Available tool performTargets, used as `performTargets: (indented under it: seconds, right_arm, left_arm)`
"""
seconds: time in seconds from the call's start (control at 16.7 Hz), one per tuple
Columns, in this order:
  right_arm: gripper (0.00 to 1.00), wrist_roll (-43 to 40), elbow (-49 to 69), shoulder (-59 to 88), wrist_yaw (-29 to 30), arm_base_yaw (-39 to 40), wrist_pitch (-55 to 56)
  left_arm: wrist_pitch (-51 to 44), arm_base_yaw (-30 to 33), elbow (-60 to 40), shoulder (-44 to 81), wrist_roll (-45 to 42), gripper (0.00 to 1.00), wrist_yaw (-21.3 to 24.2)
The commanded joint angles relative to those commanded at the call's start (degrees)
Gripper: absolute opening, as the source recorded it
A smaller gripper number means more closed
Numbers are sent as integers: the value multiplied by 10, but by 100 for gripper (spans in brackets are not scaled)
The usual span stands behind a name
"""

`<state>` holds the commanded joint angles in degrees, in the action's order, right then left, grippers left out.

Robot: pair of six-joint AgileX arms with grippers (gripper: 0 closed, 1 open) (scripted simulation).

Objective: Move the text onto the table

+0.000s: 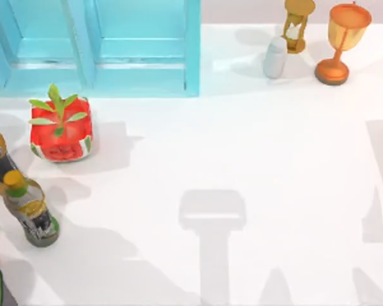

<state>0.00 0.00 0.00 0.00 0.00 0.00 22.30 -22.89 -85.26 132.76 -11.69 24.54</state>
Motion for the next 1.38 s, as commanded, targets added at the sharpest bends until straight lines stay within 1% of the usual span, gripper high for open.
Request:
performTargets:
  seconds: [0.24, 0.3, 0.84, 0.96, 1.14, 1.38]
  right_arm:
    - [100, 0, 0, 0, 0, 0, 0]
    - [100, 0, 0, 0, 0, 0, 0]
    - [100, 0, 0, 0, 0, 0, 0]
    - [100, 0, 0, 0, 0, 0, 0]
    - [100, 0, 0, 0, 0, 0, 0]
    - [100, 0, 0, 0, 0, 0, 0]
  left_arm:
    - [0, 0, 0, 0, 0, 2, 0]
    - [0, 0, 0, 0, 0, 0, 0]
    - [-1, 1, 1, -3, -1, 0, 0]
    - [-19, -2, 8, -23, -4, 0, 5]
    - [-79, -31, 36, -97, -15, 0, 23]
    - [-199, -90, 89, -274, -38, 0, 65]
